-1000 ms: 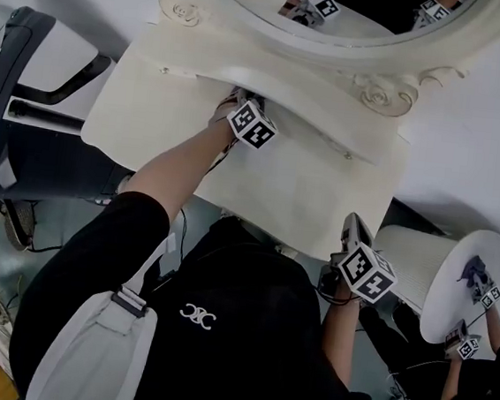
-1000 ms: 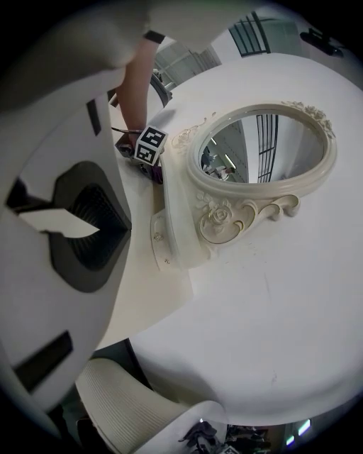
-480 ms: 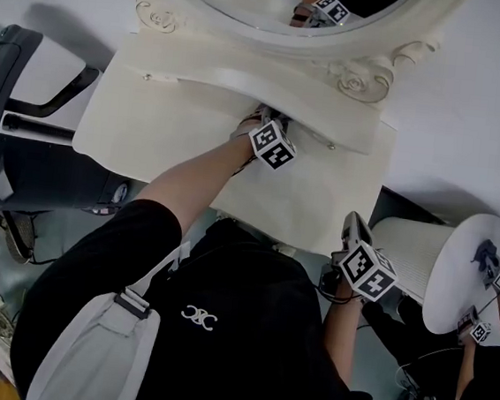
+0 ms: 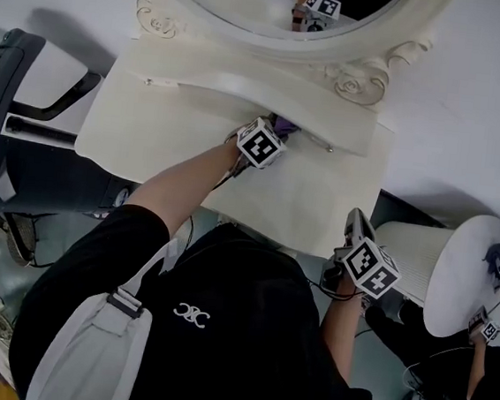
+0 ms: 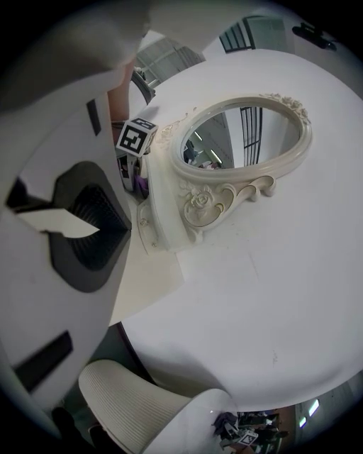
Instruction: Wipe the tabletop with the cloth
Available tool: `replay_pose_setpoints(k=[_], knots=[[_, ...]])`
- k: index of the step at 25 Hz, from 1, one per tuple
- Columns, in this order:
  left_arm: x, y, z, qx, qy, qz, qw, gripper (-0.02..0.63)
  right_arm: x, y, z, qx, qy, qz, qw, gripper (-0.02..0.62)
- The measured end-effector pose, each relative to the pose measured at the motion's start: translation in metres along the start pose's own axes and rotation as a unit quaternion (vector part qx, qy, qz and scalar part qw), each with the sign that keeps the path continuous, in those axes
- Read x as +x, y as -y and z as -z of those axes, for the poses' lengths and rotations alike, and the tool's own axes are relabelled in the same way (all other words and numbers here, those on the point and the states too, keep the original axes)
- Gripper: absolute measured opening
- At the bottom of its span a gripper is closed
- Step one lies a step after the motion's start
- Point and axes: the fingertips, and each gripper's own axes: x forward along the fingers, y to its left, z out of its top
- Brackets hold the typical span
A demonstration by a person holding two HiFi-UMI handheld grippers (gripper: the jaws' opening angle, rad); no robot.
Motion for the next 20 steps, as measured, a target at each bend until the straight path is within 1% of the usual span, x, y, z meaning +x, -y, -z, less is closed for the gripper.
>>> replay_pose_setpoints(k=[2, 3, 4, 6, 8, 9, 10, 11, 12, 14, 15, 16, 18, 19, 20], knots=[[-0.02, -0.002, 0.007, -0.039, 0.014, 0.031, 0.9987, 0.084, 0.007, -0.01, -0.001, 0.004, 0.0, -0.009, 1.0, 0.012], [-0.033, -0.003, 0.01, -0.049, 0.023, 0.045, 0.9975, 0.084, 0.012, -0.018, -0.001, 0.004, -0.002, -0.016, 1.0, 0.012], [-0.047, -0.005, 0.012, -0.052, 0.03, 0.057, 0.9966, 0.084, 0.018, -0.028, -0.001, 0.001, -0.004, -0.024, 1.0, 0.012], [-0.077, -0.009, 0.016, -0.043, 0.043, 0.077, 0.9951, 0.084, 0.031, -0.05, -0.002, -0.012, -0.008, -0.042, 0.999, 0.012], [-0.11, -0.021, 0.017, -0.046, 0.063, 0.09, 0.9929, 0.084, 0.044, -0.072, -0.003, -0.025, -0.01, -0.059, 0.998, 0.012], [-0.127, -0.031, 0.017, -0.057, 0.077, 0.089, 0.9914, 0.084, 0.05, -0.083, -0.002, -0.028, -0.011, -0.069, 0.997, 0.012], [-0.144, -0.044, 0.016, -0.072, 0.092, 0.079, 0.99, 0.084, 0.057, -0.094, -0.002, -0.029, -0.011, -0.078, 0.996, 0.012], [-0.16, -0.061, 0.016, -0.089, 0.106, 0.061, 0.9885, 0.084, 0.063, -0.104, -0.001, -0.029, -0.012, -0.087, 0.996, 0.012], [-0.175, -0.081, 0.018, -0.105, 0.119, 0.033, 0.9868, 0.084, 0.07, -0.113, 0.001, -0.03, -0.014, -0.094, 0.995, 0.012], [-0.205, -0.129, 0.025, -0.131, 0.134, -0.042, 0.9814, 0.084, 0.08, -0.128, 0.005, -0.036, -0.02, -0.1, 0.994, 0.012], [-0.22, -0.155, 0.031, -0.139, 0.137, -0.085, 0.9771, 0.084, 0.085, -0.135, 0.007, -0.04, -0.022, -0.103, 0.994, 0.012], [-0.235, -0.183, 0.038, -0.147, 0.138, -0.129, 0.971, 0.084, 0.088, -0.142, 0.008, -0.044, -0.024, -0.105, 0.993, 0.012], [-0.261, -0.239, 0.056, -0.168, 0.135, -0.209, 0.9539, 0.084, 0.093, -0.154, 0.008, -0.051, -0.024, -0.107, 0.993, 0.012], [-0.272, -0.265, 0.065, -0.182, 0.134, -0.24, 0.9443, 0.084, 0.095, -0.158, 0.008, -0.053, -0.024, -0.107, 0.993, 0.012], [-0.281, -0.288, 0.073, -0.195, 0.134, -0.263, 0.9354, 0.084, 0.096, -0.16, 0.008, -0.053, -0.024, -0.106, 0.993, 0.012]])
